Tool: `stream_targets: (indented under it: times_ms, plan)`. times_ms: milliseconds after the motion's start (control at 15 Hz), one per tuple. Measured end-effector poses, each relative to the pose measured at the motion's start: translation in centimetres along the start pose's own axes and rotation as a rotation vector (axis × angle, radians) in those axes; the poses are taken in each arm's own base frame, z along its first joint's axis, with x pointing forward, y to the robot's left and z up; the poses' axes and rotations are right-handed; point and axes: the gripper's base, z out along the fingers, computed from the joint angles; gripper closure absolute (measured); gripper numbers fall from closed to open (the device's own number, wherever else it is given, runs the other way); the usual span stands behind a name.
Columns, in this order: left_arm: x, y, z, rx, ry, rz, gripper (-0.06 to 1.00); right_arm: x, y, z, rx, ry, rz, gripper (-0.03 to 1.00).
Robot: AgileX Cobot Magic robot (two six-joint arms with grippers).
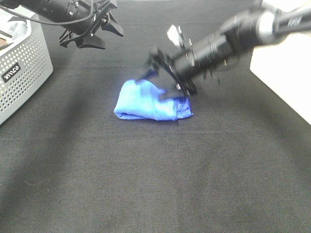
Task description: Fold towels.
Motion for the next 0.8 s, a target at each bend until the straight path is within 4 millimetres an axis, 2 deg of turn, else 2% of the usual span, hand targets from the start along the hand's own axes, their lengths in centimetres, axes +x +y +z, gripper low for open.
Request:
stream_targets:
  times_ms: [67, 333, 467, 667, 800]
  plan:
    - [0.0, 0.0, 0.0, 0.000, 0.003, 0.001, 0.35, -0.2, -0.8, -0.1, 0.012, -0.009, 0.011, 0.12]
    - [0.2, 0.1, 0.0, -0.008, 0.025, 0.014, 0.35, -1.6, -3.5, -2.7, 0.039, -0.058, 0.051, 0.12]
    - [0.3, 0.2, 0.0, -0.020, 0.034, 0.030, 0.35, -1.8, -4.3, -3.5, 0.062, -0.054, 0.044, 0.12]
    - [0.4, 0.0, -0.2, -0.021, 0.050, 0.041, 0.35, -1.8, -3.7, -4.3, 0.103, -0.037, -0.023, 0.12]
    - [0.3, -0.6, -1.3, -0.034, 0.061, 0.083, 0.35, -2.0, -2.1, -6.4, 0.162, -0.036, -0.113, 0.12]
